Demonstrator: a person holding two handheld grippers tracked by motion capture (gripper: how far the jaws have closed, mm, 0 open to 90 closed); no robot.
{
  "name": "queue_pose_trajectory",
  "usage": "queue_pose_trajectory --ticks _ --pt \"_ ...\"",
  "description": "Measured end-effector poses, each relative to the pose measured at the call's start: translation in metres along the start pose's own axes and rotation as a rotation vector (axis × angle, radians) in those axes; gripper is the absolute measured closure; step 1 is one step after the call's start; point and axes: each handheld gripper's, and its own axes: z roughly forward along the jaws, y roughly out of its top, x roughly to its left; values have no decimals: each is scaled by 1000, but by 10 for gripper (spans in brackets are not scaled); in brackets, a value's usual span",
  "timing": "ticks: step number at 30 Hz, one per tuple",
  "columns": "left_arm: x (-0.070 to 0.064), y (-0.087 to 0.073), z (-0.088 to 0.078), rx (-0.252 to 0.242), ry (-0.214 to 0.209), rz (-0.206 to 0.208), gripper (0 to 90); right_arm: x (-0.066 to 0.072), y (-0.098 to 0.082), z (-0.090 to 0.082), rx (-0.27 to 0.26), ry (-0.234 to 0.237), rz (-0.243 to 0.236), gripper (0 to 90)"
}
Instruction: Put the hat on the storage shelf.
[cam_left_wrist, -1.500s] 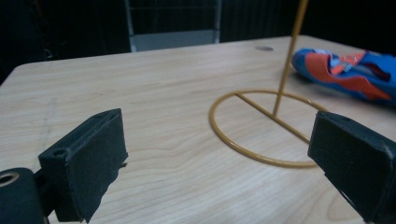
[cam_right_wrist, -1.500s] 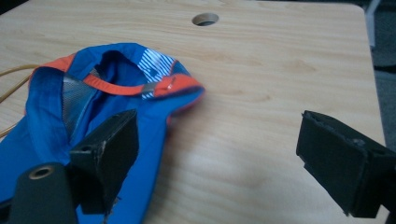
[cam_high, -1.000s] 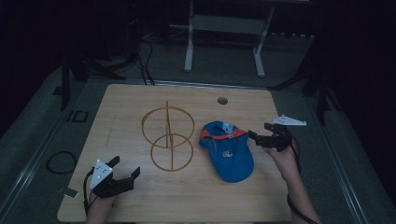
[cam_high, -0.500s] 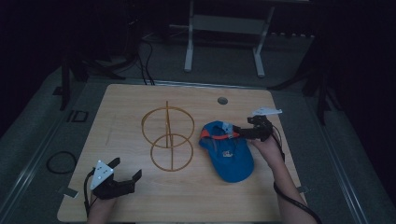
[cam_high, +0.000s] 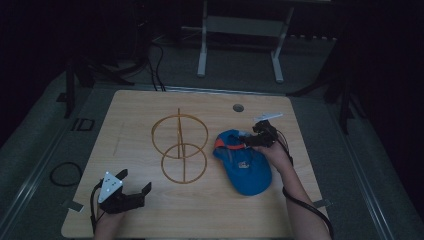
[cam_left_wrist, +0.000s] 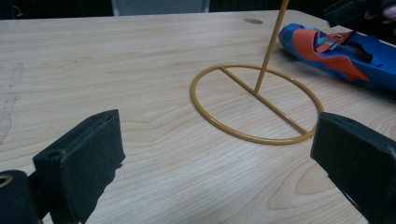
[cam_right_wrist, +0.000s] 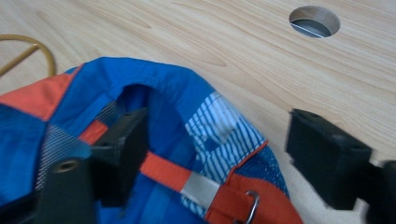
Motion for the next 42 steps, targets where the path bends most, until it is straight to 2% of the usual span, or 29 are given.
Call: queue_pose_trajectory --ticks 4,9,10,11,12,17,18,22,24,25,26,28,31,38,42 --pt "1 -1 1 0 -6 -4 30 -2 1 10 24 -17 -3 227" --pt "1 -2 1 3 -14 -7 30 -2 -2 21 79 -30 -39 248" --pt "1 -2 2 17 -25 -9 30 -1 -3 26 113 -40 -70 301" --pt "1 -2 2 17 -25 -9 30 -1 -3 26 113 -40 -70 301" --pt "1 -3 3 27 -27 1 30 1 -5 30 142 -50 -102 324" --pt "-1 -3 3 21 -26 11 30 2 -7 33 161 -59 -123 384" --pt "0 -3 3 22 -24 12 30 2 -7 33 169 -49 -124 406" --pt "1 -3 3 17 -24 3 30 2 -8 33 174 -35 -131 439" --pt "1 -3 3 20 -21 7 30 1 -8 33 175 -16 -117 496" --pt "1 -3 3 20 -21 7 30 1 -8 33 175 -16 -117 496" --pt "0 -3 3 18 -23 8 30 1 -10 32 171 6 -110 555" --pt "0 -3 3 16 -22 10 30 3 -10 31 167 17 -120 634" --pt "0 -3 3 18 -19 10 30 8 -9 31 176 32 -150 786" --pt "0 -3 3 17 -18 8 30 13 -8 29 193 10 -153 835" --pt "1 -3 3 20 -20 -1 30 13 -9 19 152 8 -129 837"
